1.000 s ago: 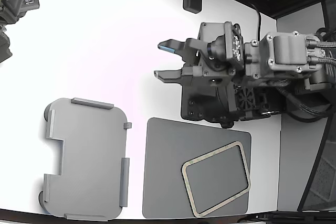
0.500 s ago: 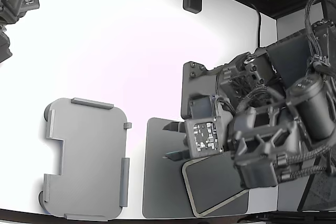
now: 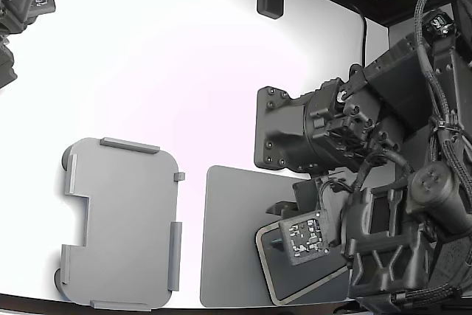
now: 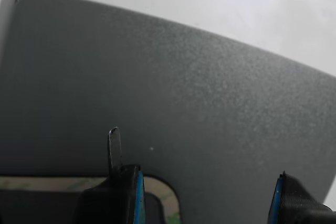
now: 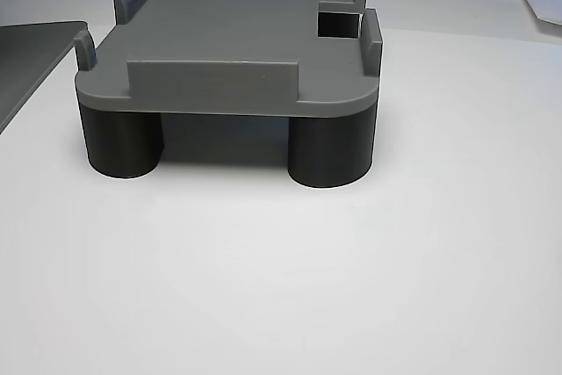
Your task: Move top rectangular frame to the holder.
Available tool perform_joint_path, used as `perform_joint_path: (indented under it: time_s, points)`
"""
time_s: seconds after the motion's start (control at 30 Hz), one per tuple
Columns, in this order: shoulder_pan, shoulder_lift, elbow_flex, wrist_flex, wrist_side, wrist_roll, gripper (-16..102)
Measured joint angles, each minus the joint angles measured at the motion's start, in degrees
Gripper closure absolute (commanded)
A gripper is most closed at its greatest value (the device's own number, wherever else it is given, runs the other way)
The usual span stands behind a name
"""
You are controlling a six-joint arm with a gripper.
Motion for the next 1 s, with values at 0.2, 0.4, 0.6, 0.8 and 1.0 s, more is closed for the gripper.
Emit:
perform_joint_path:
  time_s: [0.2,0.4,0.6,0.8,1.0]
  points:
    - [6.24,-0.7,2.9,-2.02,-1.93,5.89,-14]
    - [9.23,-0.44,5.01,-1.49,-3.16,8.96,-14]
    - [11.16,-1.58,7.56,-2.37,-6.33,9.84,-14]
    - [11.69,-1.67,9.76,-3.52,-8.0,10.9,-14]
    - [11.69,-1.93,12.57,-5.1,-8.17,10.37,-8]
